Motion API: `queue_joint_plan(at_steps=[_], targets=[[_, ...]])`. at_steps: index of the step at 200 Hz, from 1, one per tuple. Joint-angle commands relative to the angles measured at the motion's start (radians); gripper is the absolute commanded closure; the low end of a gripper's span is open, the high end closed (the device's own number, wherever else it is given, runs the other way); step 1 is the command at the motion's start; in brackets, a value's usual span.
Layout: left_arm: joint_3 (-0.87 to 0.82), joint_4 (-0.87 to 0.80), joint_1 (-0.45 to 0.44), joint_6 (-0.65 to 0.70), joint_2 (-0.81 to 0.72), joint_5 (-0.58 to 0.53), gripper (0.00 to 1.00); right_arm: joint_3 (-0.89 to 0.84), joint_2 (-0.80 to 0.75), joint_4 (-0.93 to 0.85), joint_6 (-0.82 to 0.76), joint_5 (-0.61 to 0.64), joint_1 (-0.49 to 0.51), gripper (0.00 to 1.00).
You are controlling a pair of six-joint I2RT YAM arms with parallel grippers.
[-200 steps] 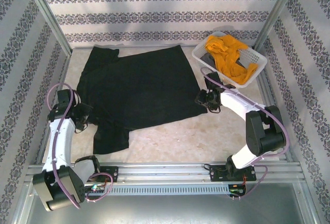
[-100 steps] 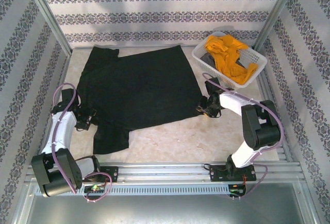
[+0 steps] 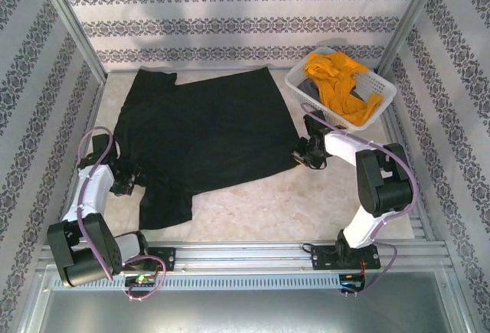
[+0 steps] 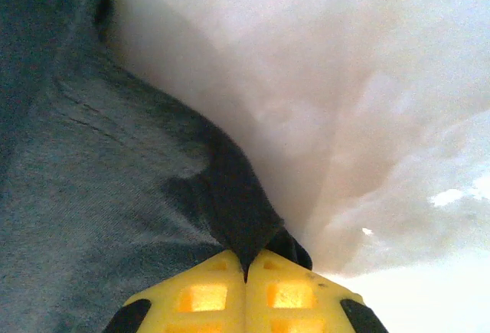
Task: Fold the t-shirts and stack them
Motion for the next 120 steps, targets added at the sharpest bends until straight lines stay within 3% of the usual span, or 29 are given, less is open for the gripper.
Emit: queue_joint_plan(at_steps=[1,42,71,120], targets=[[0.000,0.013,0.027,0.026,-0.002,-0.024,0.57,0.029,-0.038,-0.093,-0.031,0.081,-0.053,1.00],[-0.029,0.065,0.066,0.063,0.000,-0.004,0.57,0.071,-0.043,-0.145,-0.133,0.088,-0.139,1.00],[-0.060,0.139,0.069,0.064,0.026,0.075,0.57,0.107,-0.004,-0.157,-0.179,0.037,-0.154,1.00],[-0.153,0.179,0.017,-0.056,0.010,0.185,0.52,0.122,0.017,-0.157,-0.176,0.020,-0.148,1.00]])
